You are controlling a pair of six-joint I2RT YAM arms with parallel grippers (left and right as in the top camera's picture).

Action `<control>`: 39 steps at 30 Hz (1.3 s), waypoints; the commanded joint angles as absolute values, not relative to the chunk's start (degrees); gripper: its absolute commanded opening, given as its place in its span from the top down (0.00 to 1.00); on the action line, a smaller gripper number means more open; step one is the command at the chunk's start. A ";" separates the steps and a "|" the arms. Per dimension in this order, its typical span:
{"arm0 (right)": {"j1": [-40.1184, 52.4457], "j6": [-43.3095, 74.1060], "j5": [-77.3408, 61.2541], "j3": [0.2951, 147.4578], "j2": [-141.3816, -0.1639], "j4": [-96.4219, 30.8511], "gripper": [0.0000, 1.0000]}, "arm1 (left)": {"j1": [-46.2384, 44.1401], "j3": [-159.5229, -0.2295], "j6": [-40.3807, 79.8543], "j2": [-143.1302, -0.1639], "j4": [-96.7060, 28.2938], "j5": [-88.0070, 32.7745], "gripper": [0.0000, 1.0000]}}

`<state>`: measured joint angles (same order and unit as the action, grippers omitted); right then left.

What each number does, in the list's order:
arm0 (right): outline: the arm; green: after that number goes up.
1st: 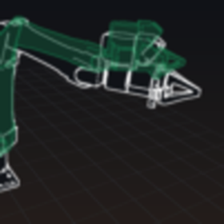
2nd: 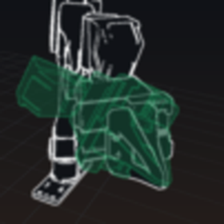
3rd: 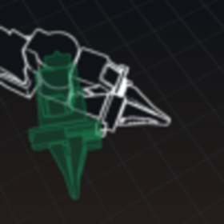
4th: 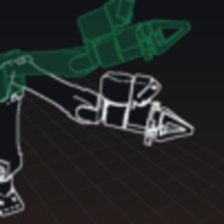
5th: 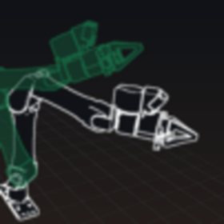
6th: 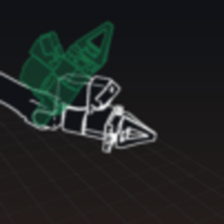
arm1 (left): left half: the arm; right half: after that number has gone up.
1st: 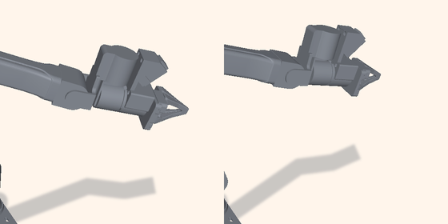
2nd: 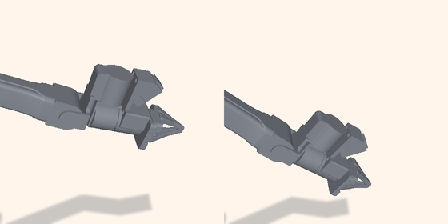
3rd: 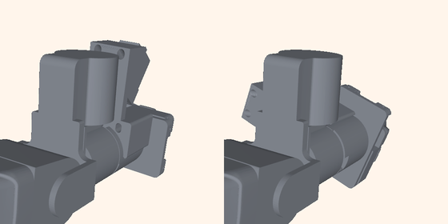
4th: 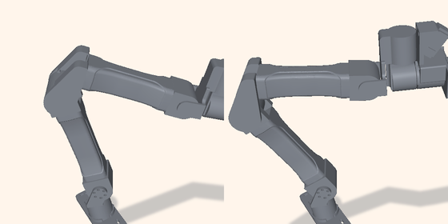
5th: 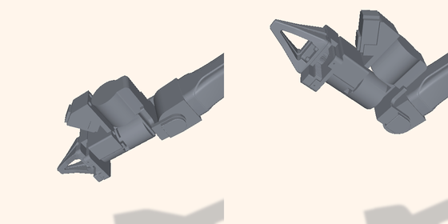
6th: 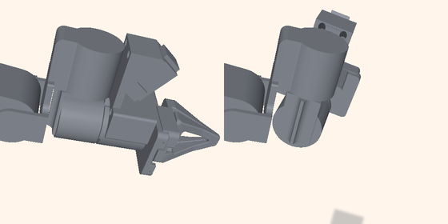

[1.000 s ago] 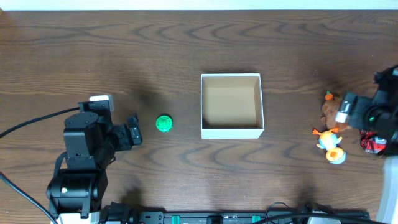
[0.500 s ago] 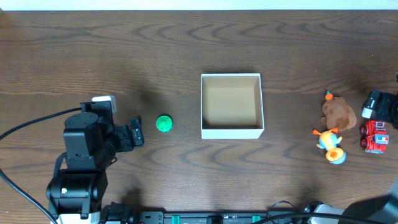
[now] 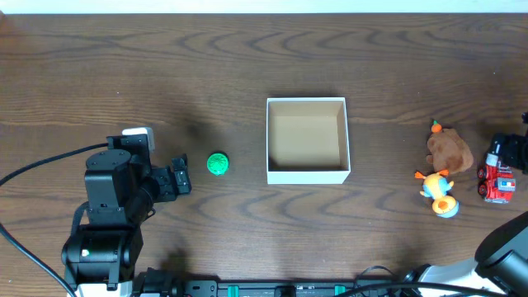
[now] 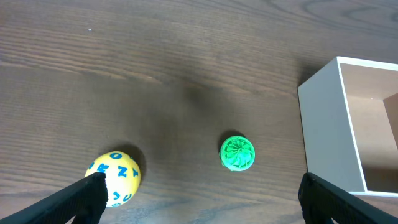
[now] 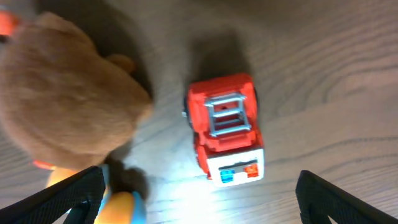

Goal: Pack container
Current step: 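Reach the right gripper to the red fire truck and grasp it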

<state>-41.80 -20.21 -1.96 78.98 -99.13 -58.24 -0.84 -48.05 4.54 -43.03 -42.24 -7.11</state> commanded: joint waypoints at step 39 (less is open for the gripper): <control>-46.44 -24.77 -1.98 79.75 -109.80 -56.07 0.21 | -0.60 -49.47 5.04 -42.98 -42.39 -6.44 0.02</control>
